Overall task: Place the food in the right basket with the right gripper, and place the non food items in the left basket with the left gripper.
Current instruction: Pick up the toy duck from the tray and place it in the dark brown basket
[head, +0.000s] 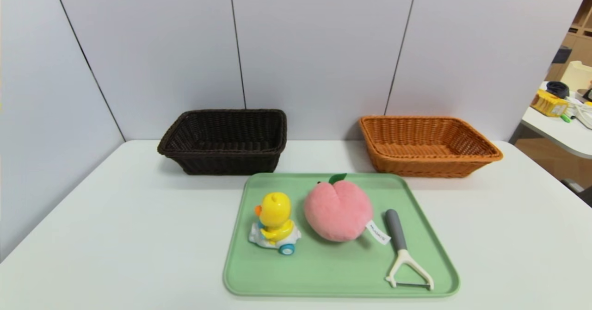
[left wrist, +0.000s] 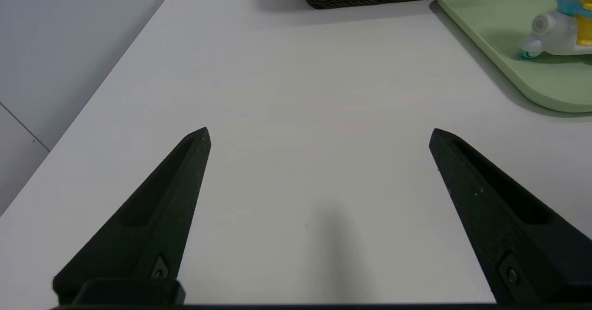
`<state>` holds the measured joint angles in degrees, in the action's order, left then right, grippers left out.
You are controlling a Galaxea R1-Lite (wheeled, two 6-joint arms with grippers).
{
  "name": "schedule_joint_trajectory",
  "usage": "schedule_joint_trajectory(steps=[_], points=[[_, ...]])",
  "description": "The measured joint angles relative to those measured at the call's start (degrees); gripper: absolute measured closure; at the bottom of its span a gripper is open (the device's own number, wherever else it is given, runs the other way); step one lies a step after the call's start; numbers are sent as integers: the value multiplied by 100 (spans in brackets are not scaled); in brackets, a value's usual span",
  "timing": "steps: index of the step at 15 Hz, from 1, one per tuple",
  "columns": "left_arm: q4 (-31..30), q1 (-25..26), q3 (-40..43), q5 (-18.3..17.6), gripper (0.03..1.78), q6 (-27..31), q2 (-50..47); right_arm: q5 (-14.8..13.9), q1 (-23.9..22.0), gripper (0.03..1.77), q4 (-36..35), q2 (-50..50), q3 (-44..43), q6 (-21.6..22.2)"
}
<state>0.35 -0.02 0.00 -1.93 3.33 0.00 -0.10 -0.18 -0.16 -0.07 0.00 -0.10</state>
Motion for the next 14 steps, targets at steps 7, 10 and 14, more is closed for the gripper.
schedule_joint_trajectory(steps=[7,10,14], points=[[-2,-2,0,0,12,0,0,0,0,10,0,0,0,2],[2,0,0,0,12,2,0,-1,0,10,0,0,0,2],[28,2,-2,9,12,-11,22,0,0,10,0,0,0,0]])
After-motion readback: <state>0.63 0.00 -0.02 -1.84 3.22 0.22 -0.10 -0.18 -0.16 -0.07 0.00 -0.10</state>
